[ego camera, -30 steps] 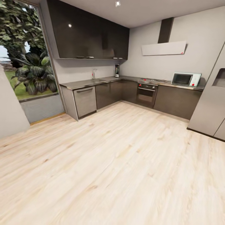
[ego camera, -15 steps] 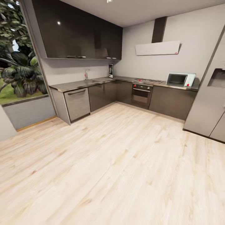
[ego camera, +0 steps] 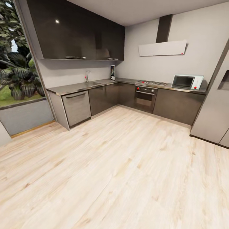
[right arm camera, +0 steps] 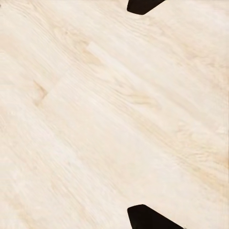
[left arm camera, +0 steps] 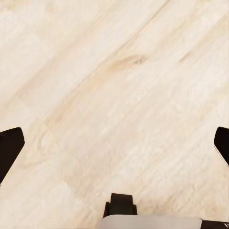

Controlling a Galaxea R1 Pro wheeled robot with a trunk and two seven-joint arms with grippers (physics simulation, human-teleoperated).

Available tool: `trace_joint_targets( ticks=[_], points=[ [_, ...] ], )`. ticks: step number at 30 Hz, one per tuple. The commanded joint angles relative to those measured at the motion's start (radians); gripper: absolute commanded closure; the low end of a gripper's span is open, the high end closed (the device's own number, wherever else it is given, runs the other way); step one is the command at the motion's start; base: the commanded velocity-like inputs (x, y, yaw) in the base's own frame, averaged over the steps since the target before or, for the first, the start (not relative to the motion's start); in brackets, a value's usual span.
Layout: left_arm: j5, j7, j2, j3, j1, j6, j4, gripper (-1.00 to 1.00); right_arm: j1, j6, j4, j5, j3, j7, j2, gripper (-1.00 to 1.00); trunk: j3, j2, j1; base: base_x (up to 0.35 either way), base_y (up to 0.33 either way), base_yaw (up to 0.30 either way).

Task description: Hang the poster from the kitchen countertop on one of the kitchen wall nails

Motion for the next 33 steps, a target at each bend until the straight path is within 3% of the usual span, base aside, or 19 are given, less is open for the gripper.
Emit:
trace_joint_targets(
  ticks=[1,33],
  points=[
    [0.000,0.000,0.000,0.000,0.000,-0.002,-0.001,-1.00,-0.001,-0.003,0.003,0.009,-0.007,-0.001,0.001,-1.00,-0.001,0.000,0.001,0.340,0.000,0.000],
    [0.000,0.000,-0.001,-0.001,0.000,-0.003,0.000,-1.00,-0.001,-0.004,0.008,0.008,-0.007,-0.001,0.001,-1.00,-0.001,0.000,0.001,0.340,0.000,0.000]
  ],
)
